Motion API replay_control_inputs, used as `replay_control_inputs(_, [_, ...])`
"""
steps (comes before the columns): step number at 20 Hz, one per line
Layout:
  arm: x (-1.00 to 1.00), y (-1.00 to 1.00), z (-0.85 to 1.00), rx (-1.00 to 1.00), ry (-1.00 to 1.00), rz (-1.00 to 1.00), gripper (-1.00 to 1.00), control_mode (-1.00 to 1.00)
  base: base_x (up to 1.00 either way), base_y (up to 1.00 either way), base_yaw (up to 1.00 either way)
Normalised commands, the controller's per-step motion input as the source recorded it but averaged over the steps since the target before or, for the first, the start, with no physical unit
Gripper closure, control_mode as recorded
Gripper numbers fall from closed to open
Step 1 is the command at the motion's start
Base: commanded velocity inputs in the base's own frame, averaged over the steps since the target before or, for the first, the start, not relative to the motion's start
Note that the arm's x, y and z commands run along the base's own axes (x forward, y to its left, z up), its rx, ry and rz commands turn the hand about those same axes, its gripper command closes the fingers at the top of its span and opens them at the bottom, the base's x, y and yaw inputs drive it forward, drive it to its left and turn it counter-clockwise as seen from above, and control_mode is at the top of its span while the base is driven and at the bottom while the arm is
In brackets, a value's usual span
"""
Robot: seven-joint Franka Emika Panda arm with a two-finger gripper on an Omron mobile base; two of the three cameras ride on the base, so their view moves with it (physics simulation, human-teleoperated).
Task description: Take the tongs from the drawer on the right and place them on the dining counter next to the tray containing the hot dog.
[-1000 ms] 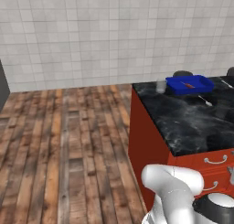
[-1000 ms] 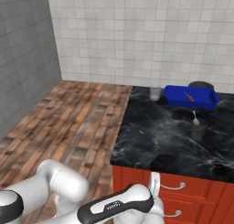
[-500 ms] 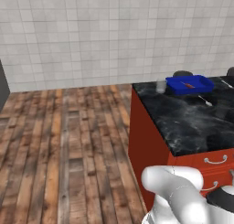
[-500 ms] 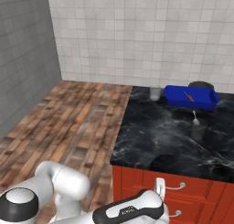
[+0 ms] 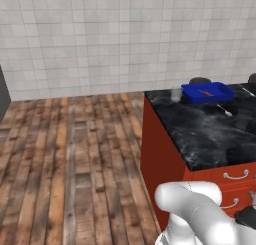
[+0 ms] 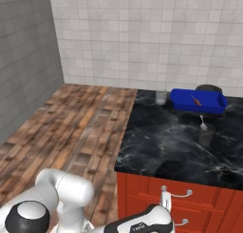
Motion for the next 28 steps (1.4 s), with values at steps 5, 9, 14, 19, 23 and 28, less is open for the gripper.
replay_control_inputs(5, [0.02,-0.03,-0.11,0.0,0.0,0.0,-1.0,-1.0,0.0,0.0,0.0])
replay_control_inputs(9, [0.2,-0.19,-0.07,0.0,0.0,0.0,-1.0,-1.0,0.0,0.0,0.0])
replay_control_inputs(14, [0.3,-0.19,-0.11,0.0,0.0,0.0,-1.0,-1.0,0.0,0.0,0.0])
replay_control_inputs(19, [0.25,-0.22,-0.28,0.0,0.0,0.0,-1.0,-1.0,0.0,0.0,0.0])
replay_control_inputs(23, [0.18,-0.24,-0.35,0.0,0.0,0.0,-1.0,-1.0,0.0,0.0,0.0])
replay_control_inputs(28, [0.17,-0.21,-0.29,0.0,0.0,0.0,-1.0,-1.0,0.0,0.0,0.0])
